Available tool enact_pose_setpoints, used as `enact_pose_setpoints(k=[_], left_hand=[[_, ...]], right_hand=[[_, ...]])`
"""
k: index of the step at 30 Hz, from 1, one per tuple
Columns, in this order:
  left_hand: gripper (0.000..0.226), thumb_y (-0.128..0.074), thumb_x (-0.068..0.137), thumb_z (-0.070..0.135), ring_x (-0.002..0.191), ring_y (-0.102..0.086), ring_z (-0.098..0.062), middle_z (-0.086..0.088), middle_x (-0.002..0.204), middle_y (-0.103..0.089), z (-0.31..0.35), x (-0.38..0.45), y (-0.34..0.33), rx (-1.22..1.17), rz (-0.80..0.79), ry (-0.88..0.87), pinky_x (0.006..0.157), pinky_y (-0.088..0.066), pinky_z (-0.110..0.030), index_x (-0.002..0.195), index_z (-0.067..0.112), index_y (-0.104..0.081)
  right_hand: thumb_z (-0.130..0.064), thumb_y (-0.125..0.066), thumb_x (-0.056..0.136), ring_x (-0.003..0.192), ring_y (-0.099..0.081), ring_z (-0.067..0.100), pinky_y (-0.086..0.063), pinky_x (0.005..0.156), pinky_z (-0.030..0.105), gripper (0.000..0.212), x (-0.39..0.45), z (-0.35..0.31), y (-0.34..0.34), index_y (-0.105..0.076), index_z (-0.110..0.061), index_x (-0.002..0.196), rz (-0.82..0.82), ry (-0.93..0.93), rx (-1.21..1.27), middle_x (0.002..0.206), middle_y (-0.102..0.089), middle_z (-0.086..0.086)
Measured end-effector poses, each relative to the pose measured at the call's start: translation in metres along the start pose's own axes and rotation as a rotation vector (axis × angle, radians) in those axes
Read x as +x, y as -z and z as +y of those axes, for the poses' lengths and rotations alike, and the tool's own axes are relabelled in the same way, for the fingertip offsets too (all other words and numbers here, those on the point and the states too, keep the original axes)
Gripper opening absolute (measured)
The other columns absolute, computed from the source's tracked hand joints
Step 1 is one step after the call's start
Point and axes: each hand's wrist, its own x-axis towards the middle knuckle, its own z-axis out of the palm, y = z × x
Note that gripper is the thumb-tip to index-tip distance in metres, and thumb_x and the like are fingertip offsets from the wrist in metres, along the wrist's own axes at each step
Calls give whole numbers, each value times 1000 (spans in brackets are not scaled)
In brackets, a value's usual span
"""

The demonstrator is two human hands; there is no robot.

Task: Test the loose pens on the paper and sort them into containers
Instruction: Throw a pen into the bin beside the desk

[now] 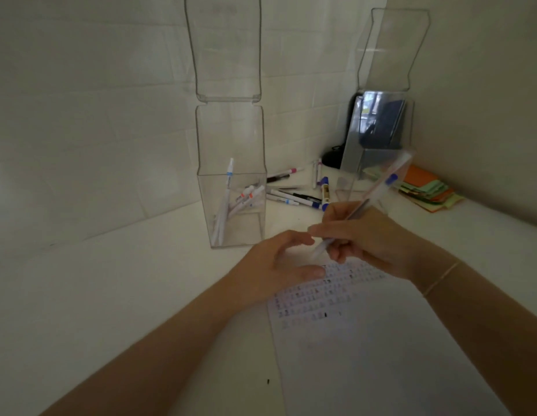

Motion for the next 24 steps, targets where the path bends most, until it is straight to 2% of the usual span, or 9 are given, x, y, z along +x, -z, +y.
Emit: enact_pose_setpoints(k=[2,4,8,13,15,17,19,21,24], left_hand=[[37,-63,82,49,109,-57,-8,11,114,-62,2,-2,-3,99,45,-145,95,-45,-37,114,29,-59],[19,-53,91,42,96,-61,-9,12,100,-66,10,-6,-5,147,77,-266,85,-48,-29,104,30,-61],[26,-37,100,35,55,-52,6,24,57,-56,29,-11,-9,123,18,-216,59,-36,-8,85,35,-58],[50,-38,96,34,42,-26,-1,14,44,-33,48,-8,0,-441,-214,-12,47,-26,-12,48,30,-53],[50,-41,94,38,41,-23,-4,13,45,-28,44,-4,11,-742,-346,76,44,-21,-16,46,27,-41],[44,-39,92,37,42,-23,-5,11,47,-27,38,-1,22,-886,-328,94,45,-19,-18,50,22,-37],[45,-41,95,37,43,-28,-6,9,48,-33,27,3,22,-623,-140,85,46,-23,-17,53,21,-43],[40,-38,99,35,50,-41,-3,11,56,-46,17,5,13,-163,21,52,55,-33,-16,67,19,-55],[28,-32,101,31,68,-49,4,18,77,-51,4,-1,0,314,-21,-34,68,-37,-14,101,22,-58]], right_hand=[[-9,-71,78,44,-52,17,-43,42,21,18,2,7,-9,-58,0,70,33,69,-74,56,-60,11],[-14,-74,77,44,-49,17,-40,42,22,23,4,12,-16,-58,0,68,103,137,-149,55,-59,12],[-9,-71,78,46,-50,20,-43,45,20,27,0,5,-10,-53,2,61,106,167,-86,52,-58,12],[-3,-61,85,43,-49,14,-44,42,18,22,-9,-10,-3,-53,1,65,-56,152,63,54,-55,9],[0,-55,87,36,-44,7,-37,35,13,30,-8,-18,12,-54,-3,58,73,167,265,47,-52,1],[-1,-54,88,33,-40,3,-32,32,11,38,-10,-28,41,-53,-11,51,290,195,436,43,-49,-4],[-8,-59,88,35,-46,4,-38,35,14,29,-13,-31,62,-56,-11,59,446,217,293,46,-55,-3],[-16,-62,87,44,-59,8,-49,45,18,15,-17,-26,60,-62,-8,75,425,169,127,56,-64,0],[-14,-66,83,62,-67,17,-58,60,27,17,-21,-6,31,-64,1,89,300,43,7,73,-68,9]])
